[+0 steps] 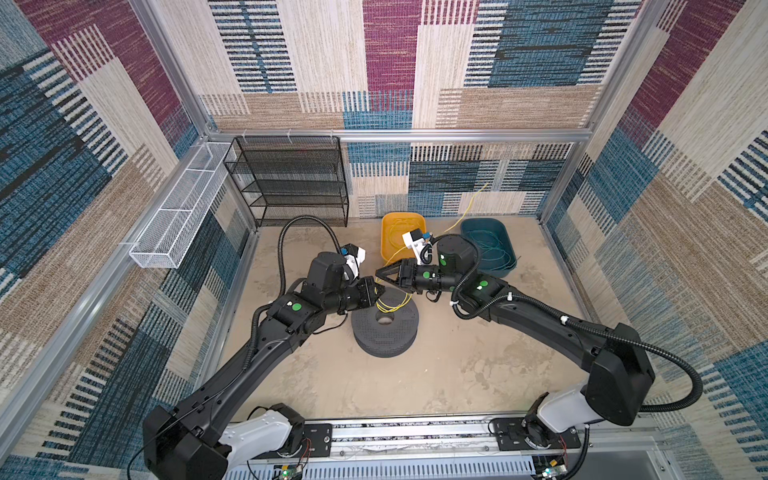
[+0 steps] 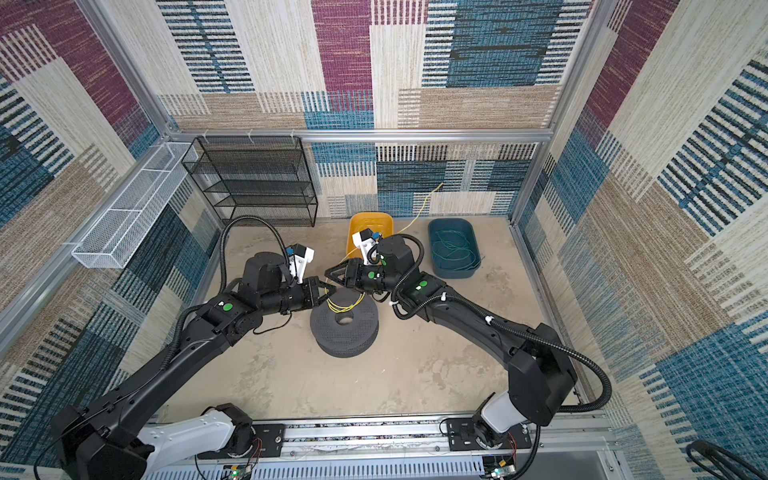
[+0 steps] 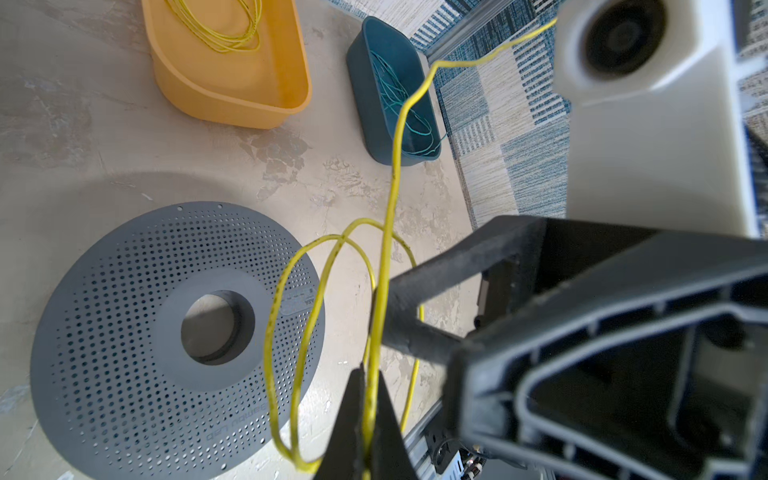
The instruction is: Wrap the cables
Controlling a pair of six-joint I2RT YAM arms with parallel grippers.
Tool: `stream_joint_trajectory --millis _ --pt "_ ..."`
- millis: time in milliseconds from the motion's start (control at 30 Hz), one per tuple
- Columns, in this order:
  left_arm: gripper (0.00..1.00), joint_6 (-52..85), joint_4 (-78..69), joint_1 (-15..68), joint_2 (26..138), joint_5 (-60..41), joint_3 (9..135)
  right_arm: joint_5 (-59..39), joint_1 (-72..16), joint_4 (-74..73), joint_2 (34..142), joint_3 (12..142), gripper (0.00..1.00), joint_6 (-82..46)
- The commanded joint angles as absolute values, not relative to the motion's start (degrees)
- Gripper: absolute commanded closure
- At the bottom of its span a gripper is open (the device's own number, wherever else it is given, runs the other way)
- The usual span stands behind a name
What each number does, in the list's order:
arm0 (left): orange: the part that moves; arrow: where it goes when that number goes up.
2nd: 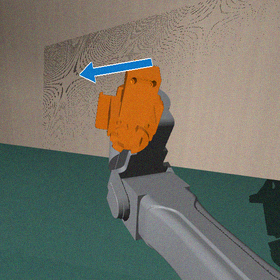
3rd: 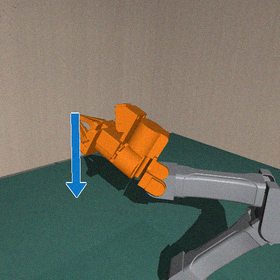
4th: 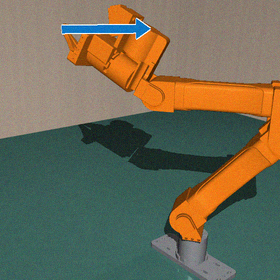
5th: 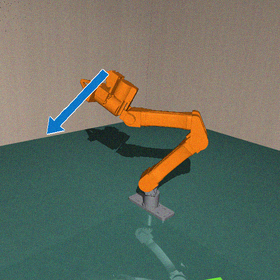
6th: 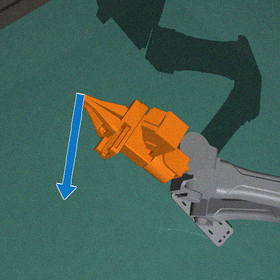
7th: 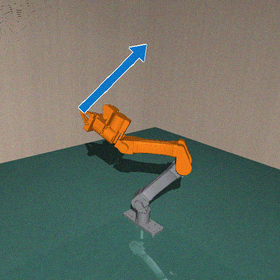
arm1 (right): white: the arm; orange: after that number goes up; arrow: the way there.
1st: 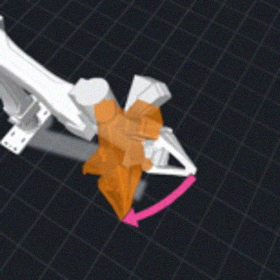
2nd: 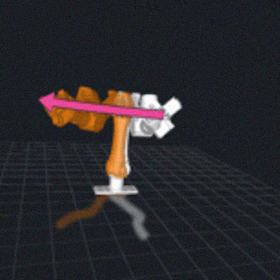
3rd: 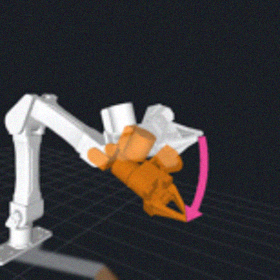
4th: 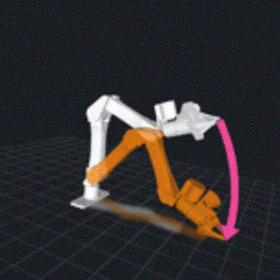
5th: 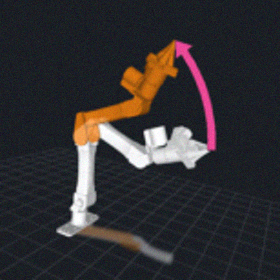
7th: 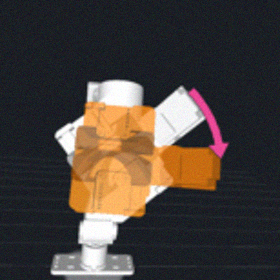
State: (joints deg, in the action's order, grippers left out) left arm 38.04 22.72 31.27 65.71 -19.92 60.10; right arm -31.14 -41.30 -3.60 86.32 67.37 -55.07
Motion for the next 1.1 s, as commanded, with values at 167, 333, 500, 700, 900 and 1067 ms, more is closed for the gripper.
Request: stream_joint_trajectory --millis 167,333,500,700,900,1067 --pt "1.00 35.37 19.49 31.29 65.31 -22.68 59.28 -30.79 -41.46 -6.59 88.31 68.12 0.73 -56.55" --pt "1.00 34.63 20.01 31.28 65.02 -22.59 59.41 -30.69 -41.57 -7.16 88.59 68.11 0.90 -56.78" --pt "0.92 33.79 20.61 31.29 64.97 -23.37 59.57 -30.92 -41.57 -7.86 88.28 67.94 1.00 -56.78" --pt "0.34 32.25 24.75 31.14 58.19 -19.89 60.21 -29.16 -41.55 -8.79 86.16 66.54 1.00 -56.44" --pt "0.20 31.67 29.78 29.27 51.37 -13.76 59.57 -29.06 -41.56 -9.35 85.01 65.57 1.00 -56.06" --pt "0.31 35.62 28.52 25.02 52.73 -15.82 55.72 -29.81 -41.57 -9.93 83.95 65.07 1.00 -56.30"
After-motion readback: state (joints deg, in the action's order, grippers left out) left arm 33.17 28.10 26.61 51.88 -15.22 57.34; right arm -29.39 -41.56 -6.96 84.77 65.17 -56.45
